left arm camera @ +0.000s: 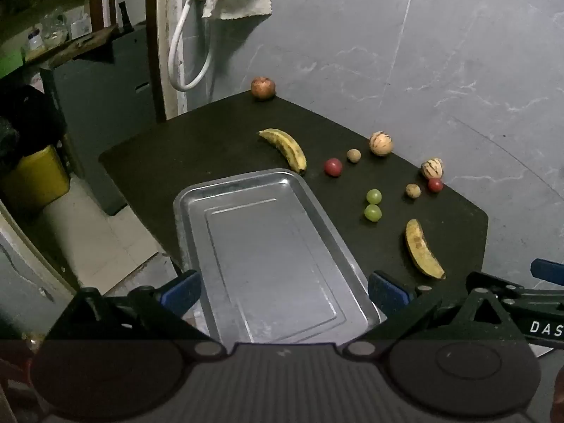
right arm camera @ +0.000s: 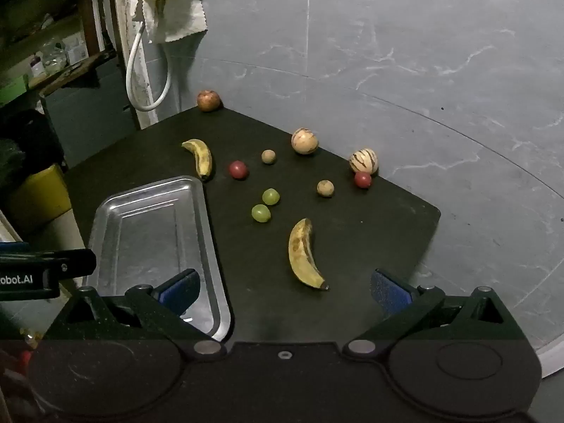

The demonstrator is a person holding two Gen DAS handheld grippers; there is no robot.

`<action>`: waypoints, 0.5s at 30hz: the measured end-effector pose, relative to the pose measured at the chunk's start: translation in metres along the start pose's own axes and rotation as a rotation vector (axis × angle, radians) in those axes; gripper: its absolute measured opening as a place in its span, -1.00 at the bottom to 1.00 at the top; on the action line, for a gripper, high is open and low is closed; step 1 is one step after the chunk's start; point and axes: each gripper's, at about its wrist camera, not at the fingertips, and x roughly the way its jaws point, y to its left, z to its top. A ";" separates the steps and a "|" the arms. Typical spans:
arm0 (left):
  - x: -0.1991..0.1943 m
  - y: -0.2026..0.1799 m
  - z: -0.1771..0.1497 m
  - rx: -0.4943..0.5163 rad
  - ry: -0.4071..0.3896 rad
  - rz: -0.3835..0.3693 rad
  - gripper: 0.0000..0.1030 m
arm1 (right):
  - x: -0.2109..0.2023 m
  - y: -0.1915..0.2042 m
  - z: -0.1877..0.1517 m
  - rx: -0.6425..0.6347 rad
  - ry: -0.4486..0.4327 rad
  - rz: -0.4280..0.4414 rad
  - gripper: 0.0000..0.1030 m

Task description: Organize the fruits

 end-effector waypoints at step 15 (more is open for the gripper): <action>0.006 0.001 -0.002 -0.005 0.012 0.005 0.99 | 0.001 0.000 0.000 0.007 -0.001 0.008 0.99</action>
